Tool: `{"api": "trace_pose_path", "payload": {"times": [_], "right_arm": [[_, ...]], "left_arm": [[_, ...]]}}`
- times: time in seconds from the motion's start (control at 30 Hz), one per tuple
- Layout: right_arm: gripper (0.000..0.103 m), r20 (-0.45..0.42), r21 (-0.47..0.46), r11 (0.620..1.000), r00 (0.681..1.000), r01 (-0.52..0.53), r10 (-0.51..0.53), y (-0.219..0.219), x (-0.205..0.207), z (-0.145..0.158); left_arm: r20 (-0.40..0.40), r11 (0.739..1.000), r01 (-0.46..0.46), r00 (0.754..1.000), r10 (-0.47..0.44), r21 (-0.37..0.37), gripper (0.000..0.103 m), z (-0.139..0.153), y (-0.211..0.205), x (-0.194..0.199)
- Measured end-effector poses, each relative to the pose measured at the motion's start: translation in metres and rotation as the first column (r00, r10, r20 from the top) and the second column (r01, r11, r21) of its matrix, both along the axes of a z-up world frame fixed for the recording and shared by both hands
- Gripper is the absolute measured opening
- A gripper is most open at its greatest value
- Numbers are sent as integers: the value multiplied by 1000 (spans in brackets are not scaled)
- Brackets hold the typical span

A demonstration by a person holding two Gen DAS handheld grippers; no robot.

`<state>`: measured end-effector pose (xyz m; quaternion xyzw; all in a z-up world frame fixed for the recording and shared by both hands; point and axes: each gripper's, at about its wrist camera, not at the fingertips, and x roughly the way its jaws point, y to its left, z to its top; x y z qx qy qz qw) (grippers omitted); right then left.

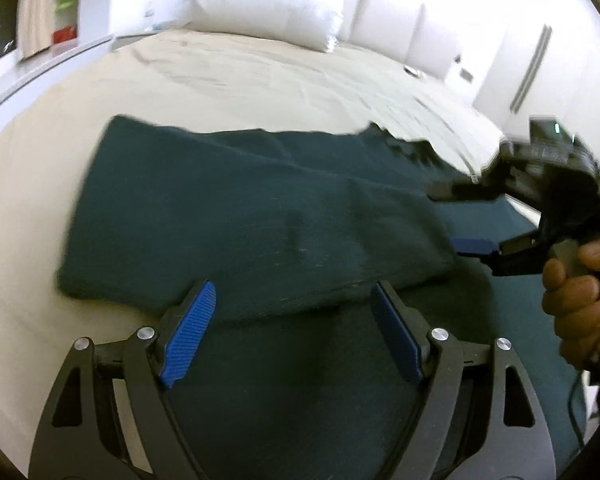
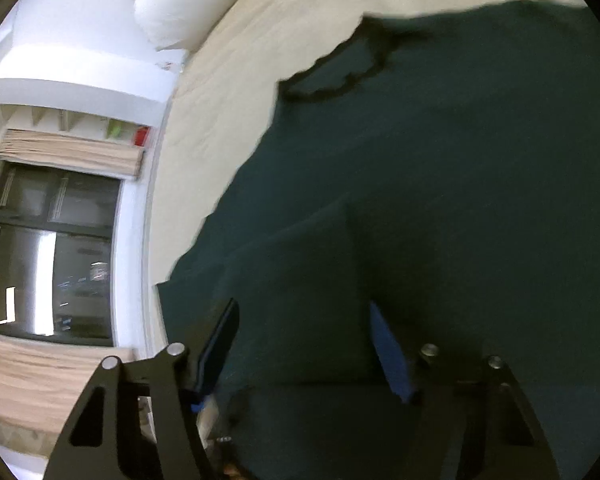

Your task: Fold small clothes

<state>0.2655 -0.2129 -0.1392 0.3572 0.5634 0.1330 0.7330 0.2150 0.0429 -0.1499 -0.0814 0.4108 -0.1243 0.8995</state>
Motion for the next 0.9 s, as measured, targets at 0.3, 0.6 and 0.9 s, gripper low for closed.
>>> {"api": "trace_pose_path", "payload": {"times": [0.3,0.6,0.9], "right_arm": [[52,31,-70,988,990,-135,137,35,6,-5],[14,113,-183,974,981,-134,156,16,8,12],[14,149,-241,971,988,-6,43,-63,-3,27]], "left_arm": [[8,998,-22,1000,23,-60,79,-7,23,-7],[4,979,-69,997,71,-194,79,1,48,-15],[-2,950,-160,986,166,-268,79,19,80,-7]]}}
